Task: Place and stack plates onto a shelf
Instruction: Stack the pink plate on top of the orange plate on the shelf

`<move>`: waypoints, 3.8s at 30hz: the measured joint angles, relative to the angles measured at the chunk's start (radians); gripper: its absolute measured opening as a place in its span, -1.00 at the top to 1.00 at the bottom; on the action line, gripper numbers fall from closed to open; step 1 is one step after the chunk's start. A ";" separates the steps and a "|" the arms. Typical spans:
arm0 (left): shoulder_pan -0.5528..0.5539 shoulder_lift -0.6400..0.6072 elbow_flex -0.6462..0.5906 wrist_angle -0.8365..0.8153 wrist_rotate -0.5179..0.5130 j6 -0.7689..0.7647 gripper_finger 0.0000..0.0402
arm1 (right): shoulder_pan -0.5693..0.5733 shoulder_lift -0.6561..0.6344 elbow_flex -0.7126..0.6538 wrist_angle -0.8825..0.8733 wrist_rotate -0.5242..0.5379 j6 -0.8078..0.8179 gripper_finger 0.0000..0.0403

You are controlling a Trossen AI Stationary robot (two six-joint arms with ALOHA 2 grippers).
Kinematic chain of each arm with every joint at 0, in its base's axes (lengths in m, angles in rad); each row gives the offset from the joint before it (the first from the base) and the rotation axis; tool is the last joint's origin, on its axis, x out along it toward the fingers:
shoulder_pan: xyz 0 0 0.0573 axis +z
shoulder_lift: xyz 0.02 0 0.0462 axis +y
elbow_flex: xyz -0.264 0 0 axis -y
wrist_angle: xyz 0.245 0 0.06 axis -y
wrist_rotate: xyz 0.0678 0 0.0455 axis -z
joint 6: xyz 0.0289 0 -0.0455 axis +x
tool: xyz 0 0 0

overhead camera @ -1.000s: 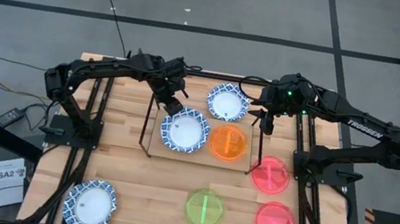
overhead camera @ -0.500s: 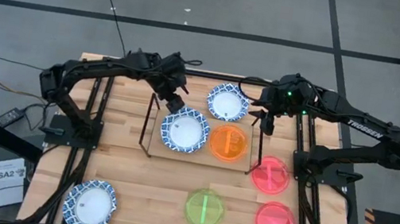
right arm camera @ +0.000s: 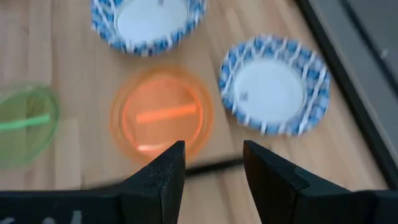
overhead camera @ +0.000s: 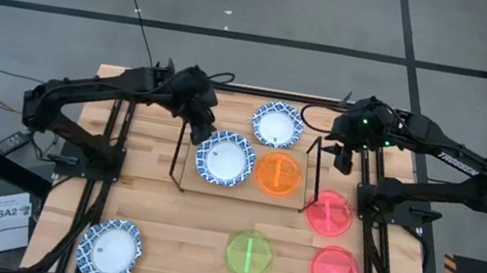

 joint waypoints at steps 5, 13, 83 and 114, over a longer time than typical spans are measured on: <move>-0.073 -0.011 0.000 0.021 -0.011 0.000 0.09 | -0.002 -0.025 0.000 -0.149 0.001 0.057 0.17; -0.141 -0.008 0.000 0.024 -0.025 0.000 0.09 | 0.001 -0.056 -0.033 -0.214 0.003 0.170 0.17; -0.159 -0.007 0.000 0.034 -0.052 0.000 0.09 | 0.084 -0.056 -0.747 0.251 -0.020 0.641 0.17; -0.159 -0.007 0.000 0.034 -0.051 -0.001 0.09 | 0.085 0.010 -0.746 0.249 -0.016 0.654 0.62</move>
